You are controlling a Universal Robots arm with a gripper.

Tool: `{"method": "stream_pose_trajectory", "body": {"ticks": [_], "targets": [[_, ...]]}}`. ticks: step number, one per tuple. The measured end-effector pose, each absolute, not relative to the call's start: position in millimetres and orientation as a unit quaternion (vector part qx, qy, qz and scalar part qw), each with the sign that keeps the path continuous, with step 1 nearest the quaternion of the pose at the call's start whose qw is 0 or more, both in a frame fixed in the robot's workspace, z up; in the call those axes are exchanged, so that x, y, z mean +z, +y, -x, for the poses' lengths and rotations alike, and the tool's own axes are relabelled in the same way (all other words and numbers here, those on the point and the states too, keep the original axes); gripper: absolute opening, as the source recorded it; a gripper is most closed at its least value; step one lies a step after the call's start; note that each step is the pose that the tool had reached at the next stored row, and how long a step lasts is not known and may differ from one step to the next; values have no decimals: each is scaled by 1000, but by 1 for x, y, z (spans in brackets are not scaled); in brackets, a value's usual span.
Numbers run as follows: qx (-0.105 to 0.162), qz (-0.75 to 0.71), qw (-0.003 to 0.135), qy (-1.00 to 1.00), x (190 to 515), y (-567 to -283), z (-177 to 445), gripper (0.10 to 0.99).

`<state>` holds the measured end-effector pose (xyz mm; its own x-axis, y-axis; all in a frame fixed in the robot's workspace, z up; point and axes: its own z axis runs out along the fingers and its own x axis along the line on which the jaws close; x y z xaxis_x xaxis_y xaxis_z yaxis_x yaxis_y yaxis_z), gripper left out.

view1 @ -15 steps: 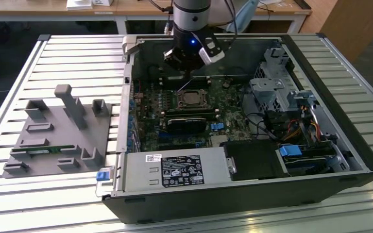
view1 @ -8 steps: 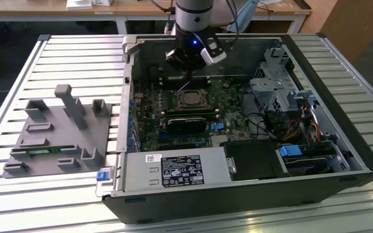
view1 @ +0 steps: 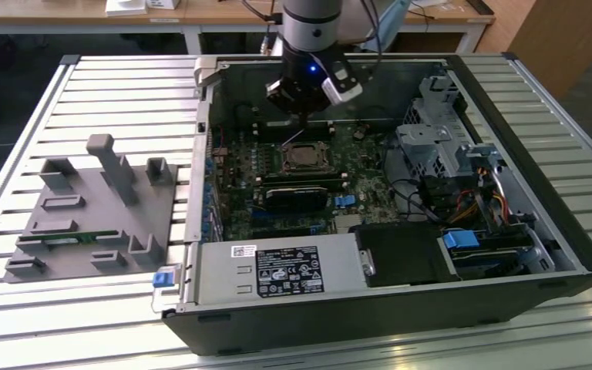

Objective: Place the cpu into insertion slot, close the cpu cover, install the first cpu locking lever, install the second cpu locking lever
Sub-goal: 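Install the first cpu locking lever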

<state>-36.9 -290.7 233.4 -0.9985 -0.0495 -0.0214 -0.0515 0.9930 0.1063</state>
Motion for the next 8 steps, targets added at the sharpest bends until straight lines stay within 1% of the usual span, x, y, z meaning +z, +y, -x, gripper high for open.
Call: {"method": "stream_pose_trajectory", "body": {"ticks": [8], "targets": [[53, 24, 9, 998, 228, -290, 31, 106]]}}
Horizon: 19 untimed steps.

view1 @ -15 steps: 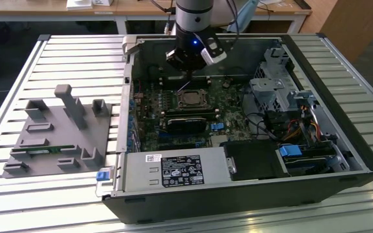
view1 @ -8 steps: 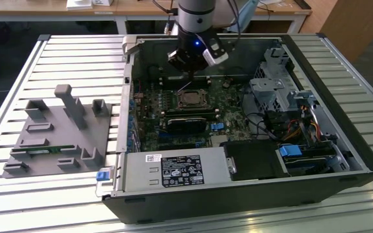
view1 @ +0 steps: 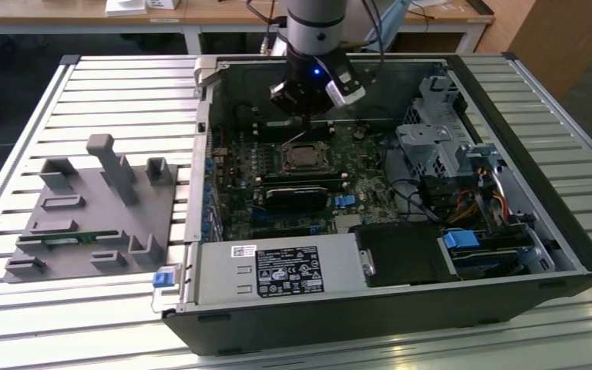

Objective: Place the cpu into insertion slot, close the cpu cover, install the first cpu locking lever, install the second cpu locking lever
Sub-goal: 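Install the first cpu locking lever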

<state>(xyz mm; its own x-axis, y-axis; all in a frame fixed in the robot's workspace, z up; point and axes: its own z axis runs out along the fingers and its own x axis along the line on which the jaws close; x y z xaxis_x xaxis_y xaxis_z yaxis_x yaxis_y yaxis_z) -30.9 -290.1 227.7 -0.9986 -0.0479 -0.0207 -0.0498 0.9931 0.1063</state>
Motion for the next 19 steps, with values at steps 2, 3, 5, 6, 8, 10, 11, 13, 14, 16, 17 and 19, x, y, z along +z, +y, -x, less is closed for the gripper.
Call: {"method": "stream_pose_trajectory", "body": {"ticks": [2, 3, 5, 6, 8, 10, 11, 13, 14, 16, 17, 19], "targets": [[53, 22, 9, 998, 226, -290, 30, 106], [53, 21, 9, 998, 225, -290, 30, 106], [53, 19, 8, 998, 223, -290, 29, 106], [53, 19, 8, 998, 222, -290, 29, 106], [53, 18, 7, 998, 220, -290, 27, 106], [53, 17, 6, 998, 217, -290, 25, 106], [53, 17, 6, 998, 216, -290, 23, 106], [53, 16, 5, 998, 214, -290, 21, 106], [53, 16, 5, 998, 213, -290, 20, 106], [53, 15, 4, 998, 212, -290, 19, 106], [53, 15, 4, 998, 211, -290, 18, 106], [53, 14, 4, 998, 209, -290, 18, 106]]}}
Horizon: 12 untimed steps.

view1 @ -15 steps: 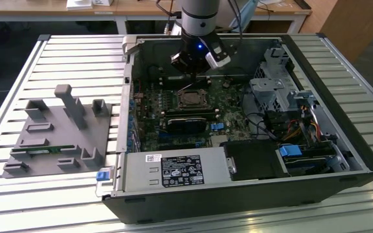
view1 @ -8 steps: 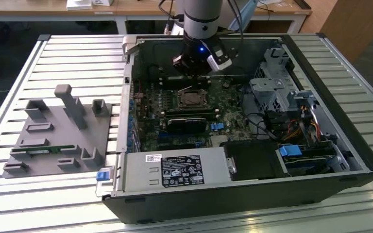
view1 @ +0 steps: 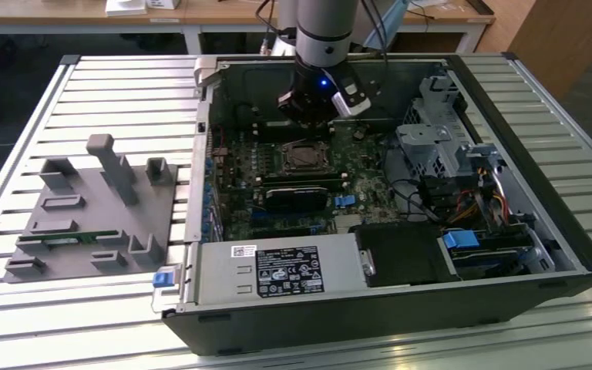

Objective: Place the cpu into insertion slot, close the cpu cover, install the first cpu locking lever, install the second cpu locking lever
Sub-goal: 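Install the first cpu locking lever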

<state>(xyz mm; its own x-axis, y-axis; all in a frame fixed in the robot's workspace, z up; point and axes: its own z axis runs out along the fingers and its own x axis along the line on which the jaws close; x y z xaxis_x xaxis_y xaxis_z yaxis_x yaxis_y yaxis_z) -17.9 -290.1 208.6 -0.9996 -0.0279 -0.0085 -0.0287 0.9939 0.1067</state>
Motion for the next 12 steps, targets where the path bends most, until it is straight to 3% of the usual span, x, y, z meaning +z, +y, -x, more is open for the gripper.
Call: {"method": "stream_pose_trajectory", "body": {"ticks": [12], "targets": [[53, 13, 1, 998, 199, -290, 17, 106]]}}
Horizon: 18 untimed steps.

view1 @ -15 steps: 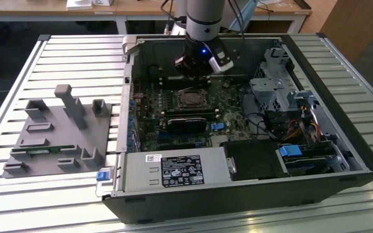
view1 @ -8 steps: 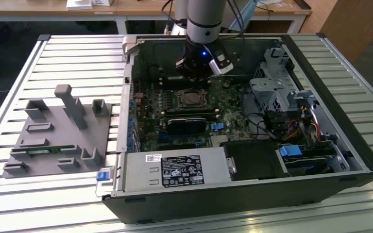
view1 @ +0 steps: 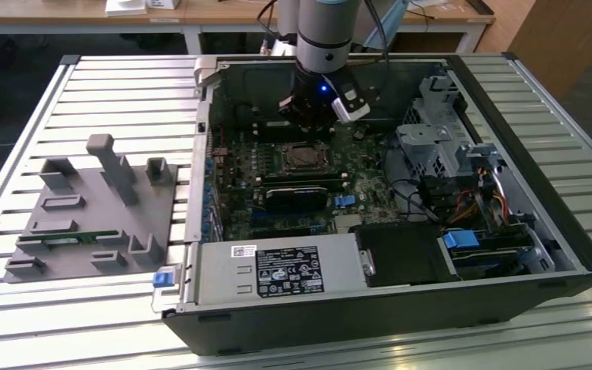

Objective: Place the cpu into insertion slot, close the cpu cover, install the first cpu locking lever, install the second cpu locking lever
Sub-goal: 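Install the first cpu locking lever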

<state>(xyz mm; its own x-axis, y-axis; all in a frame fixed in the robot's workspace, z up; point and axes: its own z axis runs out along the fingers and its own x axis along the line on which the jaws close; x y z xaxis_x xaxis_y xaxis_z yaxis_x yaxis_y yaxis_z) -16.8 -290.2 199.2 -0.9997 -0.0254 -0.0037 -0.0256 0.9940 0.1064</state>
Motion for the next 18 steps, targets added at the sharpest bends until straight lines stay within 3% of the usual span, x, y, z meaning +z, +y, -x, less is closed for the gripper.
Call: {"method": "stream_pose_trajectory", "body": {"ticks": [18], "targets": [[47, 13, 2, 999, 197, -290, 16, 106]]}}
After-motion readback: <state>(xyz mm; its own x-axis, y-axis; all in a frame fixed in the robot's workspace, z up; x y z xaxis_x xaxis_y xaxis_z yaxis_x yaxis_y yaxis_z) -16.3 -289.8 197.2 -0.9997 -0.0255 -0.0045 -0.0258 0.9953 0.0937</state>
